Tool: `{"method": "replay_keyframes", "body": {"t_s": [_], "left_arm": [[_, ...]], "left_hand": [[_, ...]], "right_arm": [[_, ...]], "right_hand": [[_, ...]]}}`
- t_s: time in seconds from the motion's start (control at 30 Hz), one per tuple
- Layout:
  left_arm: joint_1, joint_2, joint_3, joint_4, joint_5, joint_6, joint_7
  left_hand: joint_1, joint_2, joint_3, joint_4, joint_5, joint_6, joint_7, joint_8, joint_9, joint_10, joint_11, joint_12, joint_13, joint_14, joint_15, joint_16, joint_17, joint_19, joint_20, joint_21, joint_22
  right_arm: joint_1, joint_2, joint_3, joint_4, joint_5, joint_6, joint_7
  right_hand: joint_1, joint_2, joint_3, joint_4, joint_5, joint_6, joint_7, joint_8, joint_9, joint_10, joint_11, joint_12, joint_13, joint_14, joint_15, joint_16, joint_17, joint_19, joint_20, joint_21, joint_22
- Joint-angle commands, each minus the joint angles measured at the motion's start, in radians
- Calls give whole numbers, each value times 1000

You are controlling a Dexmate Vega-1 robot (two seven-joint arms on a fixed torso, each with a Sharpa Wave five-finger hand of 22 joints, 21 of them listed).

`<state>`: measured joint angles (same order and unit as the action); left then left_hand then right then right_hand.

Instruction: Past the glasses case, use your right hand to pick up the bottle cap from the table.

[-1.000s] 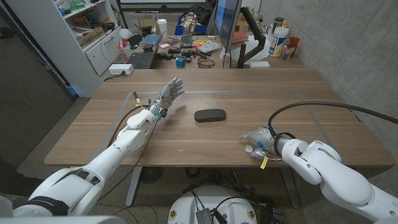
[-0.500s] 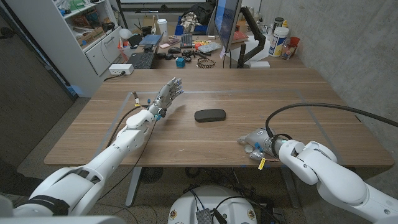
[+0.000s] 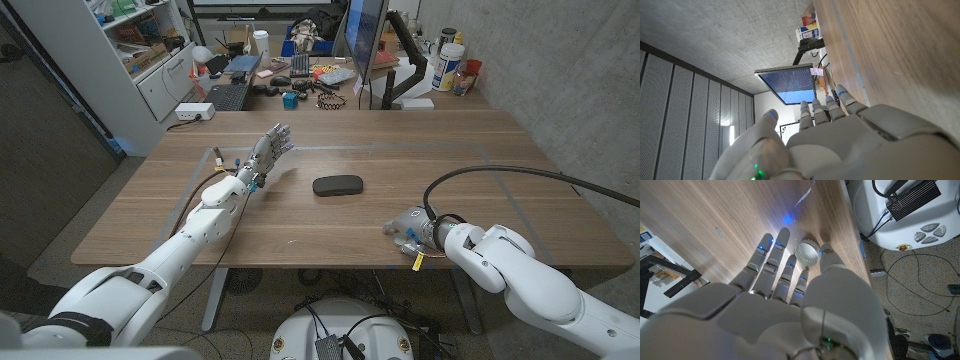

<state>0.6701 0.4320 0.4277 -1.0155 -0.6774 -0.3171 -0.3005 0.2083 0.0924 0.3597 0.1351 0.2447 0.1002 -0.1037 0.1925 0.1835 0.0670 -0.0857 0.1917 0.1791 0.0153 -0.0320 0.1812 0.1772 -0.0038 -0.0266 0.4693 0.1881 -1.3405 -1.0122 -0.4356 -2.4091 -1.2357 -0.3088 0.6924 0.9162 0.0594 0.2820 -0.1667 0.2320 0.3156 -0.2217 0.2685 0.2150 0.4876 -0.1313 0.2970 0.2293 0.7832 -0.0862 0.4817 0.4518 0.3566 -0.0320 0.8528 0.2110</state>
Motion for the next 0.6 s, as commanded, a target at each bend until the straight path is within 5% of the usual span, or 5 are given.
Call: {"method": "replay_keyframes", "body": {"t_s": [0.03,0.23,0.33,0.4,0.6], "left_arm": [[6,-1,-10,-8,-12,-1,-3],[16,6,-7,-29,-8,3,2],[19,9,-6,-38,-6,5,5],[22,11,-7,-44,-6,5,8],[31,21,-10,-63,-4,6,17]], "left_hand": [[-7,0,-4,2,8,6,-2,2,2,5,5,5,5,3,-44,4,2,7,-1,-1,2],[-8,-1,-5,3,9,6,-2,1,2,3,6,4,5,3,-43,4,2,8,-2,-1,2],[-8,-1,-6,3,9,6,-3,2,2,3,3,4,5,3,-43,4,2,8,-2,-1,2],[-9,-1,-6,3,9,5,-3,1,2,3,3,4,5,3,-42,4,2,8,-2,-2,2],[-10,-2,-7,3,10,6,-3,2,2,3,5,4,5,2,-42,3,2,8,-1,-3,2]], "right_arm": [[19,-11,-19,36,29,16,-61],[-22,-38,15,55,104,21,-208],[-41,-49,30,66,142,28,-290],[-53,-55,39,74,165,33,-346],[-70,-75,53,86,219,49,-456]], "right_hand": [[90,3,-43,6,11,58,0,21,16,77,-6,35,43,34,-132,139,114,12,-26,73,42],[257,44,-116,15,5,315,7,147,75,284,-2,223,183,166,-146,312,195,82,-127,305,124],[282,55,-134,24,0,363,27,186,99,332,9,279,234,223,-148,339,216,124,-158,392,137],[295,62,-144,29,-5,415,71,223,116,392,28,326,270,265,-147,344,222,170,-167,462,143],[323,80,-133,28,-8,492,107,269,127,482,47,361,274,334,-146,351,222,222,-168,485,119]]}}
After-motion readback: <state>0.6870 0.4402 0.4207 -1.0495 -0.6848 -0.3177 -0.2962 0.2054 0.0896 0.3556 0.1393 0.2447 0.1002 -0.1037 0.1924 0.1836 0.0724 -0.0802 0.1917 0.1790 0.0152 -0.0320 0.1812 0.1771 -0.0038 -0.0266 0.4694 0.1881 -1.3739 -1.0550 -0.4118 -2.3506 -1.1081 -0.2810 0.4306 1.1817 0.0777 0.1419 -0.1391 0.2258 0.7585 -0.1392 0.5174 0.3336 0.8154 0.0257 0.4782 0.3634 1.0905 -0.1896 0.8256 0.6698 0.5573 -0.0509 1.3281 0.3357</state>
